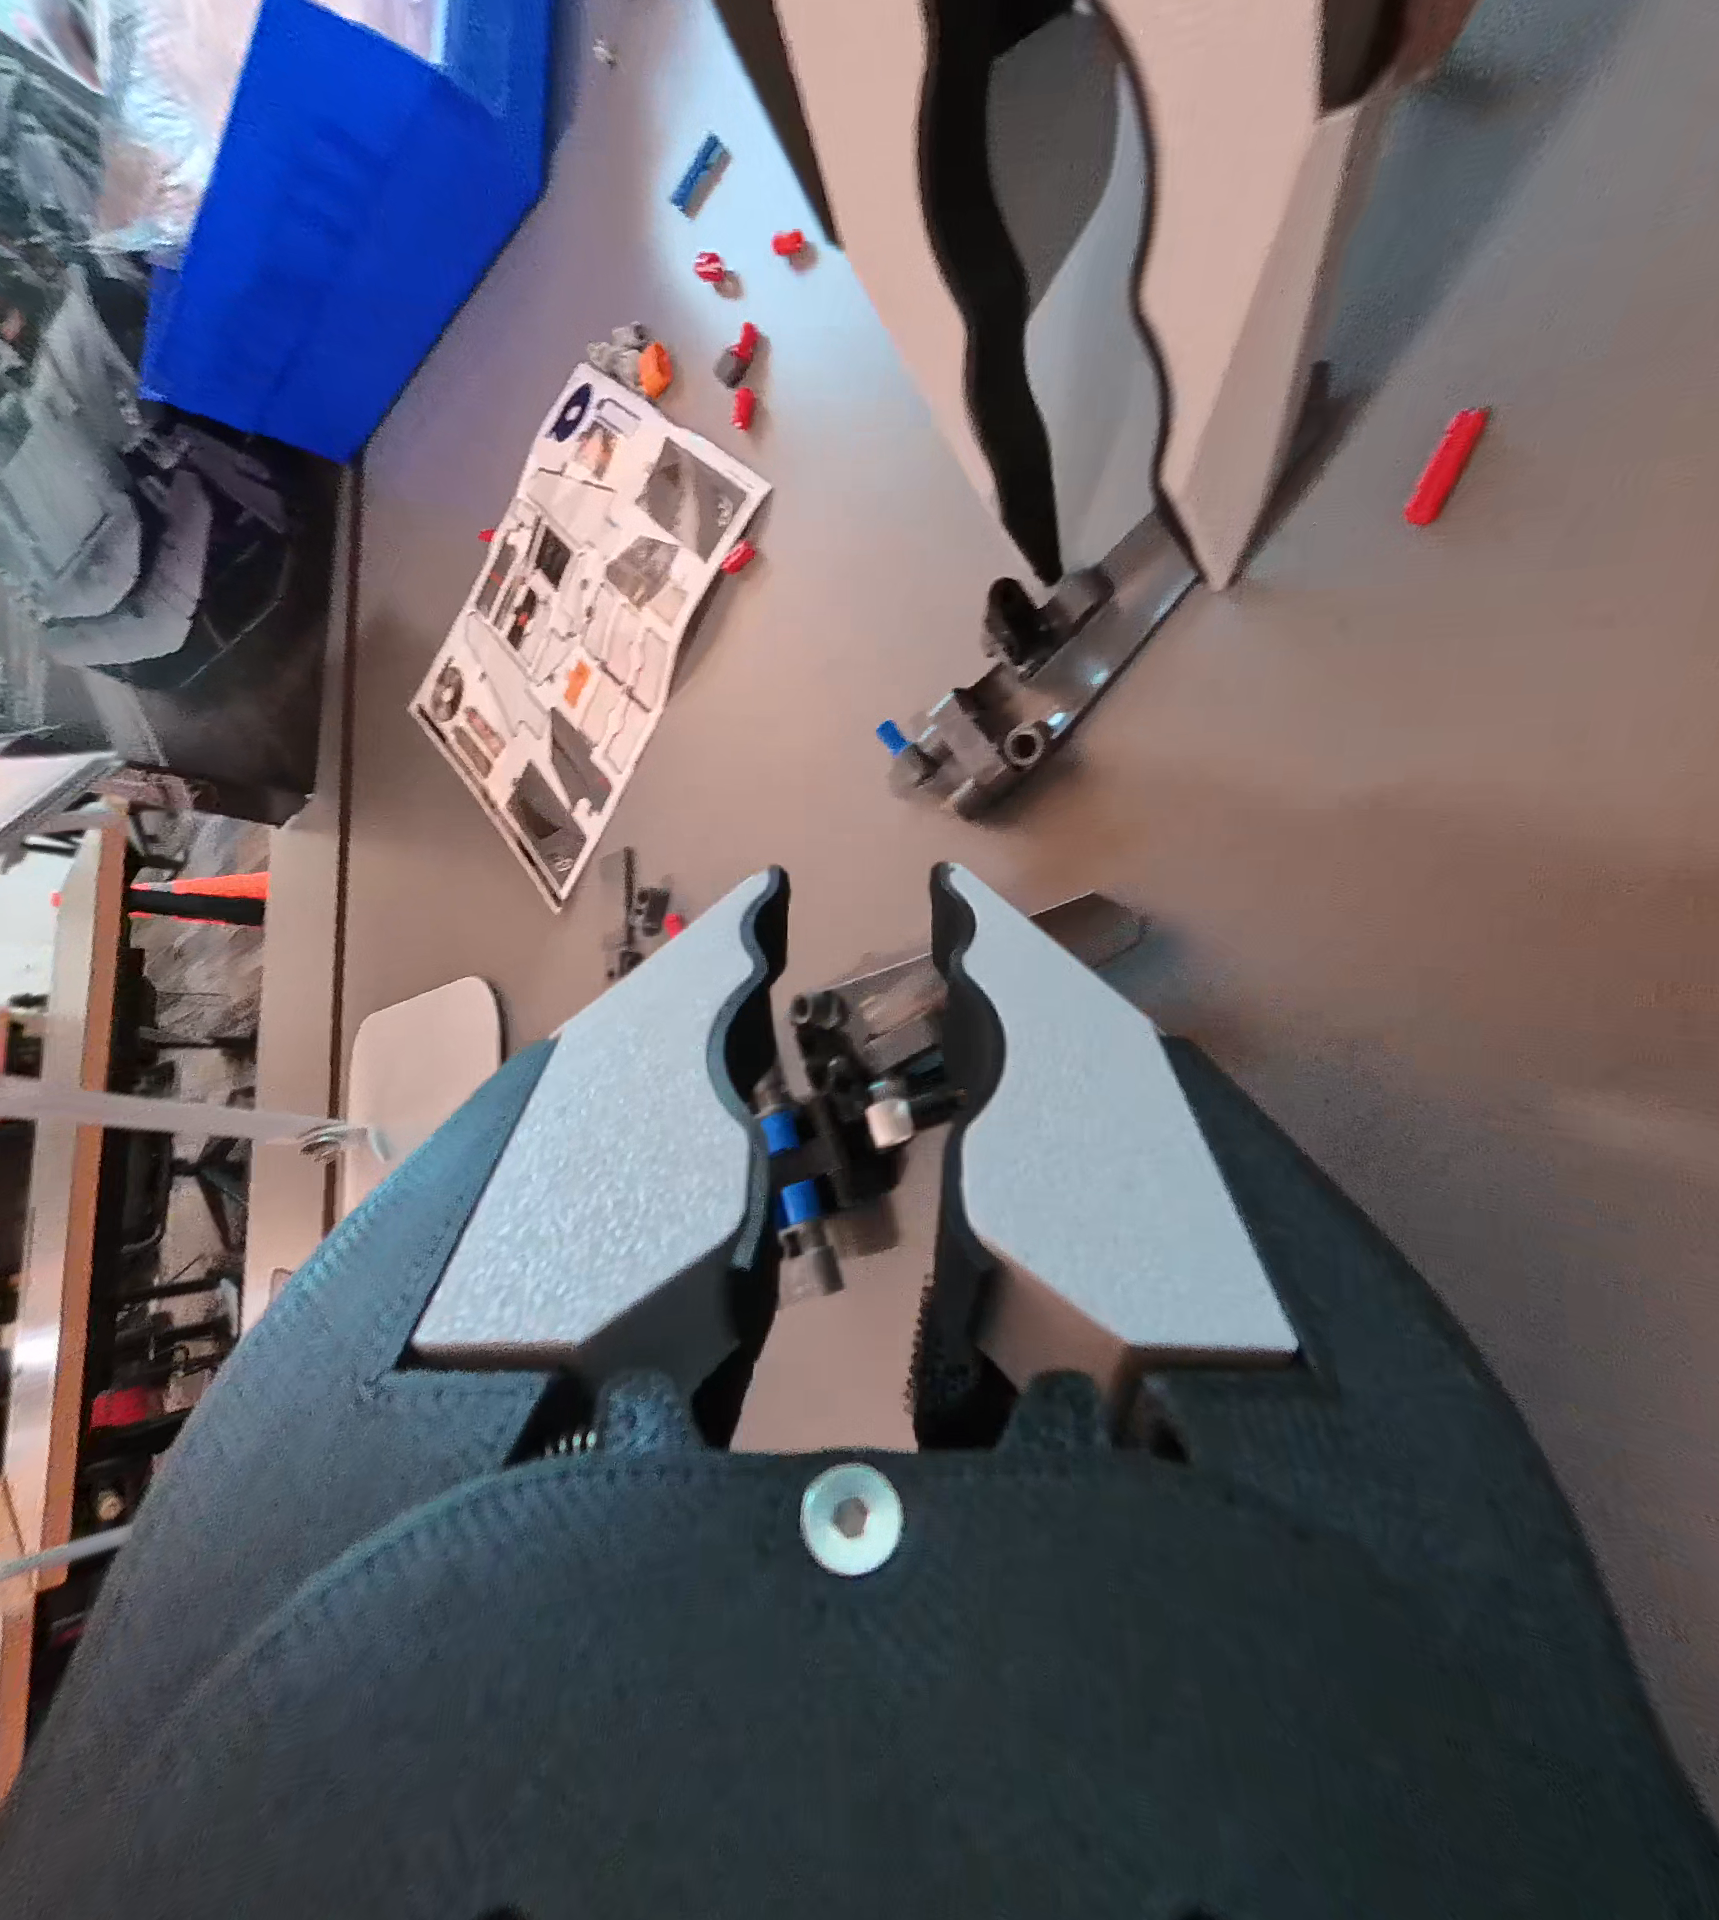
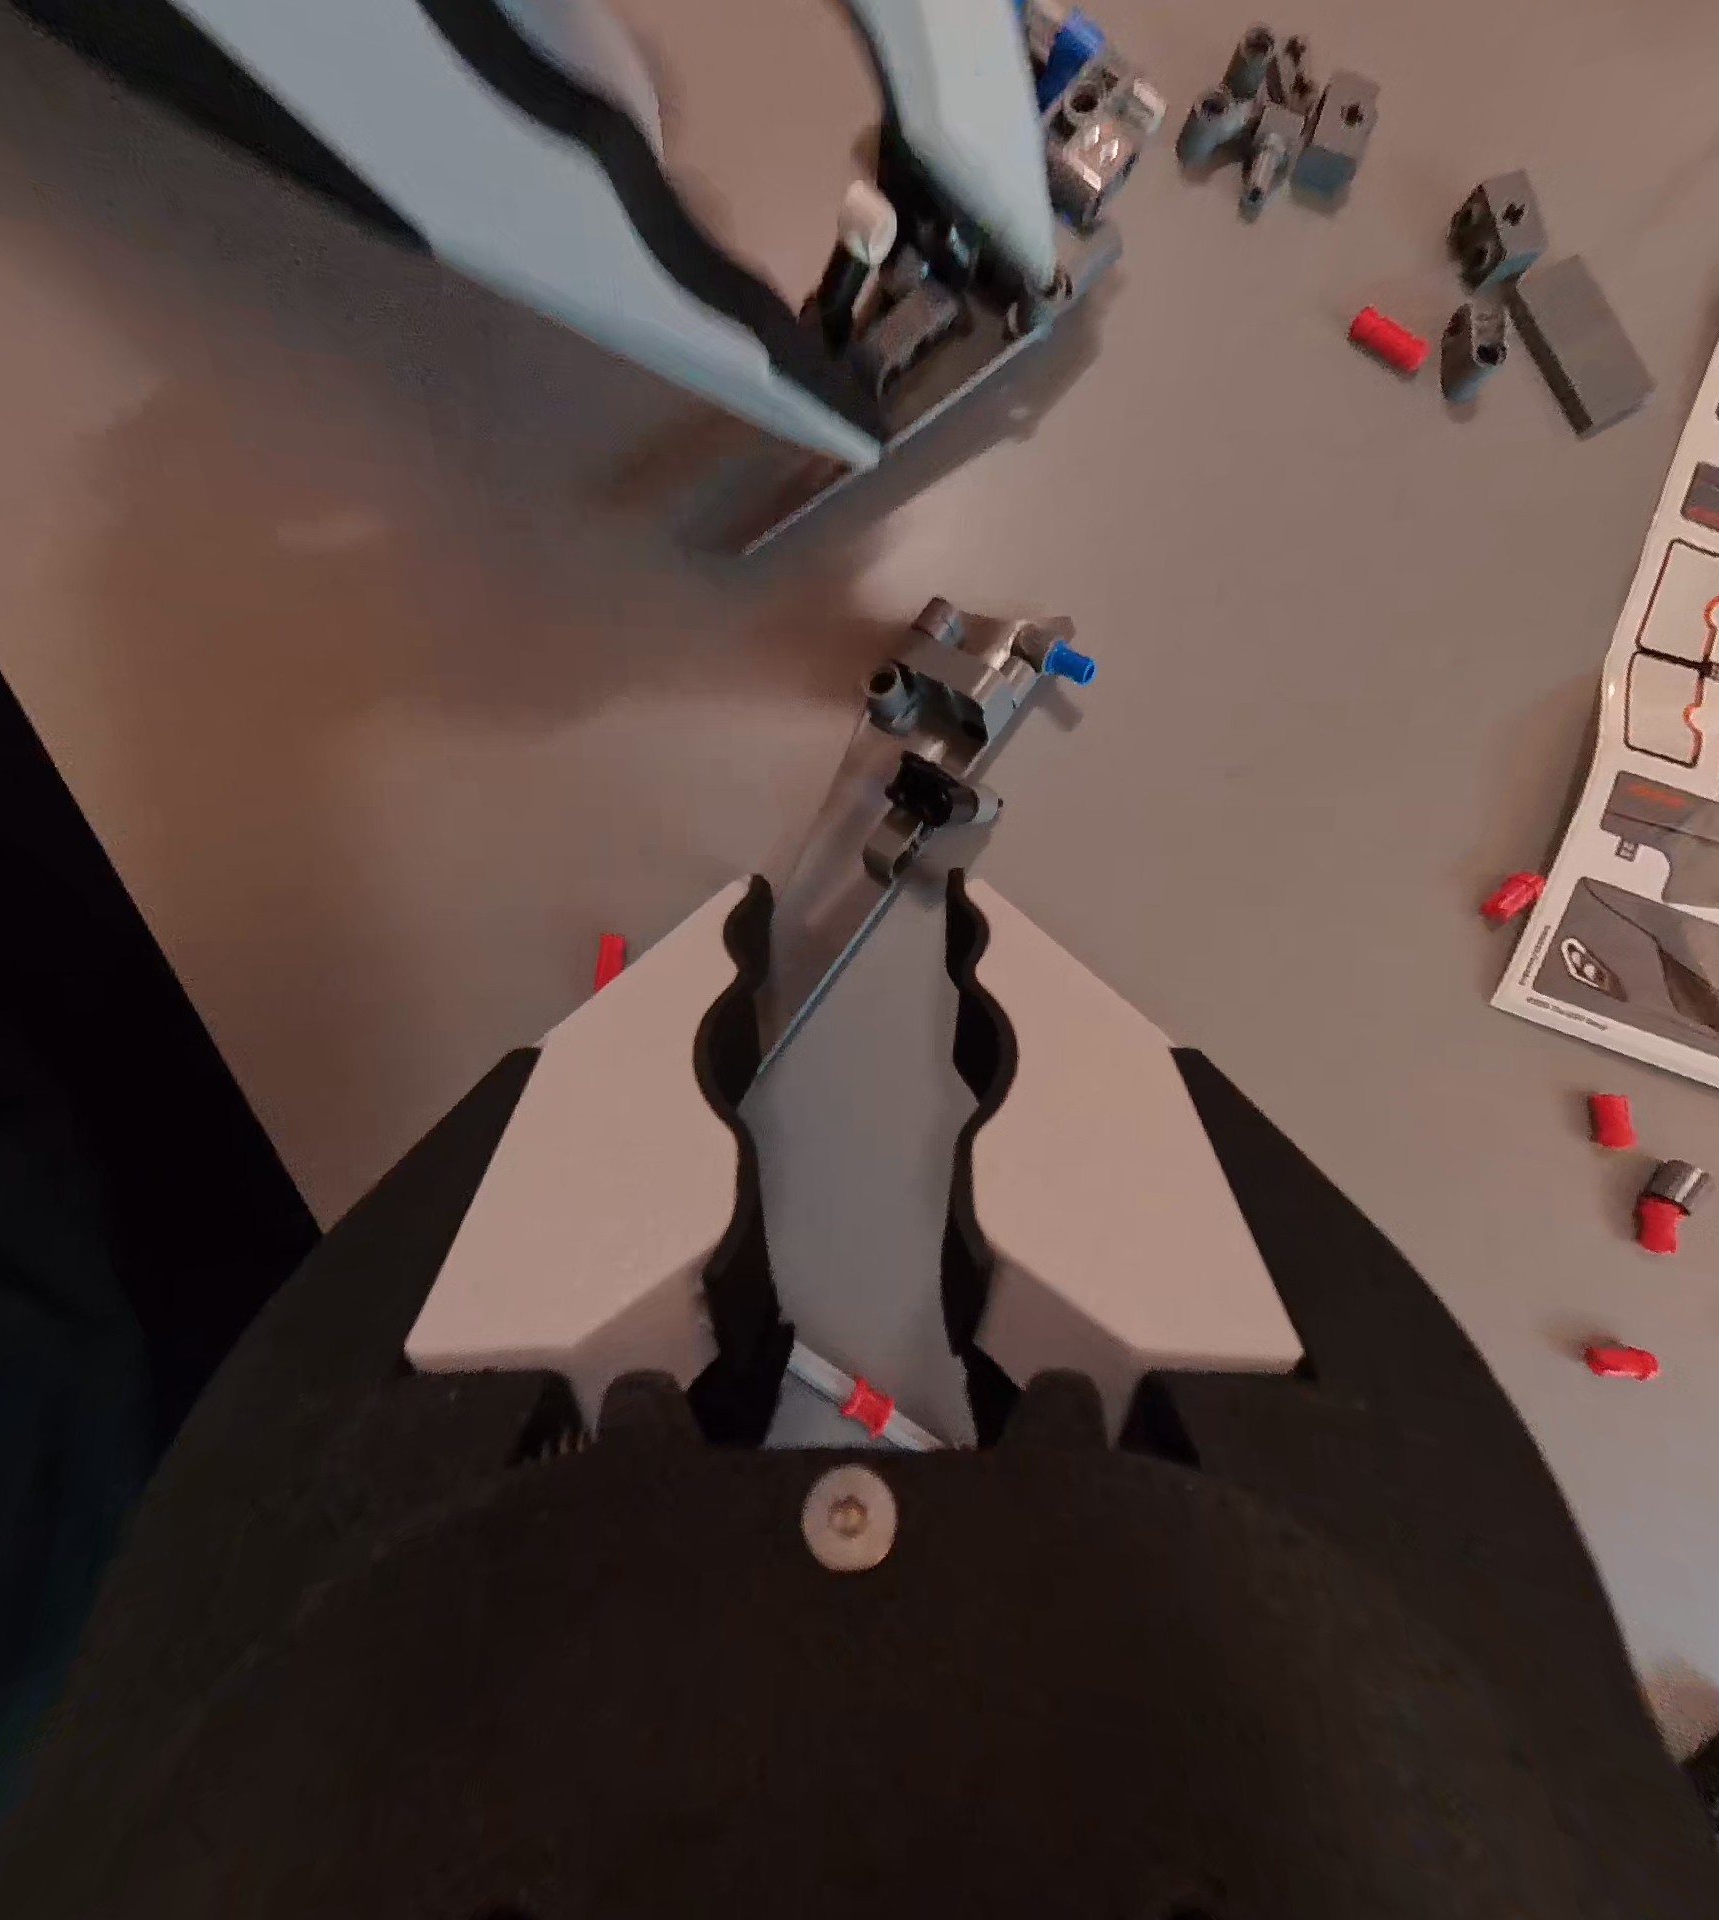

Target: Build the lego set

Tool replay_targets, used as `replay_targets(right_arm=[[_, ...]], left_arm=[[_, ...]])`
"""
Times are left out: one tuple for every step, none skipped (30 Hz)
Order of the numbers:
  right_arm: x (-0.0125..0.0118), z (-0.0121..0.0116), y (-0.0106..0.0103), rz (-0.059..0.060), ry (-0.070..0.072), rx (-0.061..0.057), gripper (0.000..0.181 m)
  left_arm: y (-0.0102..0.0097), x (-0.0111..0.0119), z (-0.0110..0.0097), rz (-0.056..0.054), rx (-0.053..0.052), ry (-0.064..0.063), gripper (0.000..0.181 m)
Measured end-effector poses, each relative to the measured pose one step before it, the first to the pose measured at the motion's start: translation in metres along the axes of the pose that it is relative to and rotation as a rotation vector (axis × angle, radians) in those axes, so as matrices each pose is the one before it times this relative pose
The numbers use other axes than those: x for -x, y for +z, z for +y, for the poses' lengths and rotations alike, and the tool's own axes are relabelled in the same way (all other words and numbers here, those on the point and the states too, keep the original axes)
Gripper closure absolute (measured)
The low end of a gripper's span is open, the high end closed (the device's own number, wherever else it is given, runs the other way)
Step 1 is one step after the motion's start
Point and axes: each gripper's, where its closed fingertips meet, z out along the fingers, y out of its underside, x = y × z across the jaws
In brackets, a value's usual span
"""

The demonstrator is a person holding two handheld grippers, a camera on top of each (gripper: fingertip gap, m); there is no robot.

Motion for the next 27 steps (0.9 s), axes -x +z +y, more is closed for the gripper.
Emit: replay_targets(right_arm=[[0.001, -0.00064, 0.00069, -0.0061, 0.006, -0.0045, 0.153], [0.00071, -0.00065, 0.00046, -0.0047, 0.0044, -0.0043, 0.155], [0.00055, -0.00039, 0.00032, -0.003, 0.0036, -0.0029, 0.158], [0.00022, -0.00014, 0.00006, -0.0009, 0.0026, -0.0012, 0.159], [0.00005, 0.00004, 0.00008, -0.0004, 0.0026, -0.0005, 0.159], [0.00011, -0.0001, 0.00002, 0.0005, 0.0035, -0.0014, 0.16], [0.00015, -0.00004, -0.00003, 0.0012, 0.0017, -0.0018, 0.16], [0.0003, -0.00004, -0.00002, 0.0021, -0.0002, -0.0016, 0.161], [0.00015, -0.0002, 0.00005, 0.0041, -0.0027, -0.0027, 0.161], [0.00016, -0.00039, 0.00012, 0.0058, -0.0041, -0.0045, 0.162], [0.00014, -0.00029, 0.00003, 0.0054, -0.0031, -0.0047, 0.162], [0.00023, -0.00015, -0.00007, 0.0052, -0.004, -0.004, 0.162], [0.00007, -0.00014, -0.00009, 0.0055, -0.0055, -0.0039, 0.162], [0.00014, -0.00004, -0.00002, 0.0046, -0.0046, -0.0032, 0.162], [0.00012, -0.00004, -0.0001, 0.0032, -0.0027, -0.0023, 0.163], [0.00005, 0.00014, -0.00004, 0.0026, -0.0015, -0.0008, 0.163], [-0.00012, -0.0001, -0.00007, 0.003, -0.0042, 0.0004, 0.163], [-0.00005, 0.00004, -0.00006, 0.003, -0.0051, 0.0007, 0.163], [-0.00003, 0.0, -0.00004, 0.0026, -0.0044, 0.0002, 0.163], [-0.00002, -0.00003, -0.00003, 0.0018, -0.0029, -0.0005, 0.163], [-0.00013, -0.00011, -0.00002, 0.0025, -0.0037, -0.0015, 0.163], [-0.00025, -0.00015, 0.0, 0.0034, -0.0036, -0.0018, 0.163], [-0.00019, 0.00002, 0.00005, 0.002, -0.0011, -0.0012, 0.163], [-0.00031, 0.00005, -0.0001, 0.0025, -0.0009, -0.0012, 0.163], [-0.00042, 0.00003, -0.00006, 0.0022, 0.0016, -0.0015, 0.163], [-0.00034, 0.00011, -0.0001, 0.0, 0.0049, -0.002, 0.163], [-0.0004, 0.00005, 0.00001, 0.0007, 0.0037, -0.0031, 0.163]], left_arm=[[0.00249, -0.0042, -0.00095, 0.0129, 0.0014, 0.0031, 0.157], [0.00175, -0.00351, -0.00195, 0.0139, -0.0044, -0.0058, 0.157], [0.00124, -0.00274, -0.00247, 0.0104, -0.0076, -0.0065, 0.157], [0.00106, -0.00217, -0.00154, 0.007, -0.0021, 0.0, 0.157], [0.00098, -0.00135, -0.00098, 0.0003, 0.0003, 0.0059, 0.157], [0.00101, -0.0015, -0.00044, 0.0013, 0.0024, 0.0029, 0.157], [0.00125, -0.00211, -0.00007, 0.0069, 0.0021, 0.0001, 0.157], [0.00106, -0.00134, 0.00009, 0.0028, 0.001, 0.003, 0.157], [0.0011, -0.00073, 0.00033, -0.0001, 0.0025, 0.0035, 0.158], [0.001, -0.00084, 0.00029, 0.0009, 0.0017, 0.0008, 0.158], [0.00079, -0.00046, -0.00012, -0.0002, -0.0014, 0.0006, 0.158], [0.00059, -0.00001, -0.00018, -0.0041, -0.0017, 0.0026, 0.158], [0.00074, -0.00048, 0.00008, -0.0008, 0.0018, 0.0039, 0.158], [0.00088, -0.00088, 0.00007, 0.0001, 0.0018, 0.0048, 0.158], [0.00095, -0.00098, -0.00014, -0.0011, 0.0007, 0.006, 0.157], [0.00109, -0.00071, 0.0, -0.0022, 0.0017, 0.0068, 0.157], [0.00065, -0.00067, -0.00029, -0.0021, -0.0001, 0.0066, 0.158], [0.00043, -0.0004, -0.00027, -0.002, 0.0002, 0.0048, 0.159], [0.00019, 0.00033, 0.00007, -0.0045, 0.0013, 0.004, 0.159], [0.00014, 0.00019, 0.0, -0.0029, 0.0011, 0.0042, 0.159], [-0.00003, -0.00023, -0.00004, -0.0002, 0.0002, 0.0036, 0.16], [0.00015, -0.00029, -0.00005, -0.001, -0.0008, 0.0049, 0.161], [0.00025, -0.00083, -0.00004, 0.0011, -0.0002, 0.0047, 0.162], [0.00033, -0.00074, -0.00016, 0.002, 0.0005, 0.0013, 0.164], [0.00041, -0.00062, -0.00014, 0.0009, 0.0003, 0.0018, 0.166], [0.00035, -0.0005, -0.00017, -0.0001, 0.0, 0.0023, 0.167], [0.0004, -0.00026, -0.0001, -0.0006, 0.0005, 0.0014, 0.168]])
